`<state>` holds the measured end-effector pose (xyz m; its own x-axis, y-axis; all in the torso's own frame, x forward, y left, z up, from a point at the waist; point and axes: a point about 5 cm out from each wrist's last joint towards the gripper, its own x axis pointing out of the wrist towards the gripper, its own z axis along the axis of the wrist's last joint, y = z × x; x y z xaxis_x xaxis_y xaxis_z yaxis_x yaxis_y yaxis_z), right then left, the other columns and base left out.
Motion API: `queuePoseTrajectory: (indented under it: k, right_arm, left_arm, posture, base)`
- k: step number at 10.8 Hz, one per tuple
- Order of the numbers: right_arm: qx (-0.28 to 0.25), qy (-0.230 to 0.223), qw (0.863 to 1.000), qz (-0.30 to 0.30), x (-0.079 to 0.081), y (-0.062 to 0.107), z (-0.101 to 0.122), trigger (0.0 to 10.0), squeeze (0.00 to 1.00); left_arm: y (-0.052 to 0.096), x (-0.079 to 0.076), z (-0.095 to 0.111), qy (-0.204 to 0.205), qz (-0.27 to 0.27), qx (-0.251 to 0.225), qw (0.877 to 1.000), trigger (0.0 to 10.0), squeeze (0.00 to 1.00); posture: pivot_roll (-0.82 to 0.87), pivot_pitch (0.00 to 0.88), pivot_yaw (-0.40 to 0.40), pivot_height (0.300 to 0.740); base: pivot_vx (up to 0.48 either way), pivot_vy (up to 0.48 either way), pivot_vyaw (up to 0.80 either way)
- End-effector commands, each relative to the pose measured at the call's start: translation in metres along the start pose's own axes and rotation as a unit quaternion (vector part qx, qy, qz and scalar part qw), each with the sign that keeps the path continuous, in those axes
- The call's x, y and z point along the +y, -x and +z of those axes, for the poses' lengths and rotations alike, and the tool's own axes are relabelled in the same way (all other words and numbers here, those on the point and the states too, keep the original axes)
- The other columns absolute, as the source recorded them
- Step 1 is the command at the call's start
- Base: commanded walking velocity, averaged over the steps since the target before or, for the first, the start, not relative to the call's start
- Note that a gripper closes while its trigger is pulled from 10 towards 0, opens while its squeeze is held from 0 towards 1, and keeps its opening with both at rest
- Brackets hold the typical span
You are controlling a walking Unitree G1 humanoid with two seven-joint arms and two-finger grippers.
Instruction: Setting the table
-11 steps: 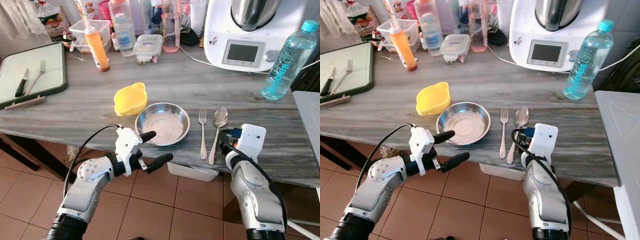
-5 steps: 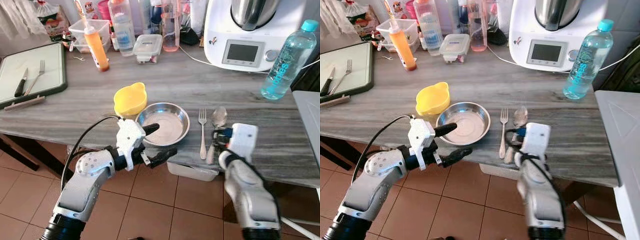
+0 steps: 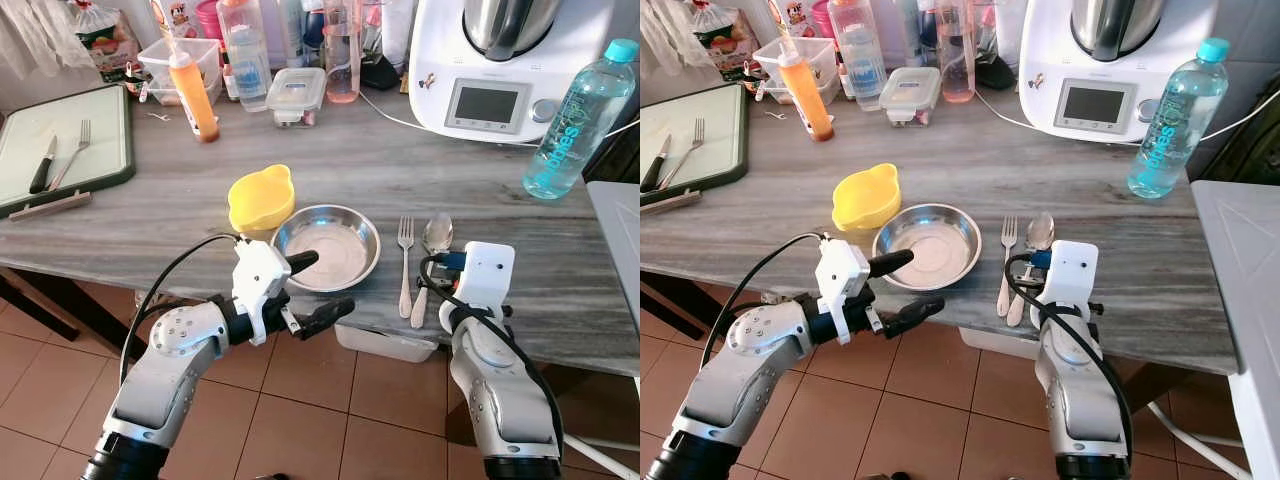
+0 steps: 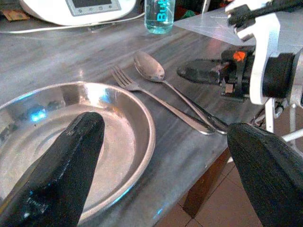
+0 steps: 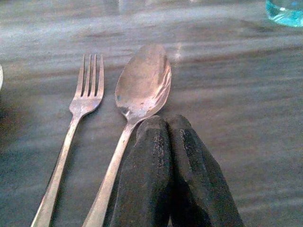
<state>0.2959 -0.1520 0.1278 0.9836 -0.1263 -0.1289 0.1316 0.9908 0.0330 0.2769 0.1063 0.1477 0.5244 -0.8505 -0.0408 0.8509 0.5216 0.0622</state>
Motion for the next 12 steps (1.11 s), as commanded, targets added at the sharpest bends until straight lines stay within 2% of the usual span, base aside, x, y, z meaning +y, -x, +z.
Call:
queuePoseTrajectory:
  k: [1,3,6,12]
  right_arm:
    - [-0.015,-0.003,1.000,0.000,0.002,0.002,0.005,0.0,0.00]
    - [-0.013,-0.012,0.999,0.035,0.015,0.001,0.005,0.0,0.00]
    - [-0.005,-0.014,0.998,0.061,0.025,0.004,0.000,0.0,0.00]
    - [0.022,-0.029,0.996,0.077,0.034,0.009,-0.010,0.0,0.00]
  left_arm:
    - [0.003,0.000,0.001,-0.005,0.000,0.003,1.000,10.0,0.00]
    - [0.003,0.001,-0.003,-0.004,0.001,0.007,1.000,10.0,0.00]
    - [0.005,0.002,-0.008,-0.002,0.000,0.013,1.000,10.0,0.00]
    - [0.004,0.004,-0.014,-0.001,-0.002,0.014,1.000,10.0,0.00]
  posture:
    - [0.09,0.144,0.091,0.740]
    - [0.10,0.146,0.091,0.740]
    - [0.10,0.149,0.095,0.740]
    - [0.09,0.145,0.098,0.740]
  base:
    - [0.000,0.000,0.00]
    - [0.000,0.000,0.00]
    - [0.000,0.000,0.00]
    - [0.000,0.000,0.00]
